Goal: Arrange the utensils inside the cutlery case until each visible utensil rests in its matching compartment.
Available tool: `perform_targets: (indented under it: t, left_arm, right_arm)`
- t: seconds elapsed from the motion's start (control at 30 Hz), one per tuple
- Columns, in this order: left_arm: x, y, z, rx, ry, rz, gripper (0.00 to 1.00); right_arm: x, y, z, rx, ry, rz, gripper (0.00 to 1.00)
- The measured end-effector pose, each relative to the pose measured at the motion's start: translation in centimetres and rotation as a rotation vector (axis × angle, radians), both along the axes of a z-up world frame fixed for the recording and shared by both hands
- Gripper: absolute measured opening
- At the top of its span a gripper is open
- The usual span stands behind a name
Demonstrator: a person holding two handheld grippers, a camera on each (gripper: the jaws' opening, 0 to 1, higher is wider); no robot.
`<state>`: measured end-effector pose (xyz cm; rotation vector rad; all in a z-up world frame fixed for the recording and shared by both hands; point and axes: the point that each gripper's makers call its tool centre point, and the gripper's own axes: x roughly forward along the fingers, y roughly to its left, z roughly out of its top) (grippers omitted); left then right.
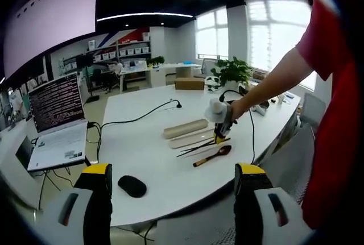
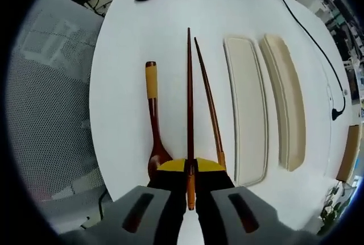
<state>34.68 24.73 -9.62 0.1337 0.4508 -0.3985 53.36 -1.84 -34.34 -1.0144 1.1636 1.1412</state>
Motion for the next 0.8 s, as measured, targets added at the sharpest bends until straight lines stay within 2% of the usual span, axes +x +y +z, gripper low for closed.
perform_targets:
  t: [0.43, 0.8]
  left_arm:
    - [0.0, -0.1, 0.3, 0.006, -0.01, -0.009, 0.91]
    - [0.0, -0.5, 0.2, 0.007, -0.008, -0.024, 0.91]
  right_arm:
    - [-0.1, 0.2, 2.6, 0.014, -0.03, 0.02, 0.0]
    - [0.0, -0.2, 3.7, 0.018, -0.044, 0.025, 0.0]
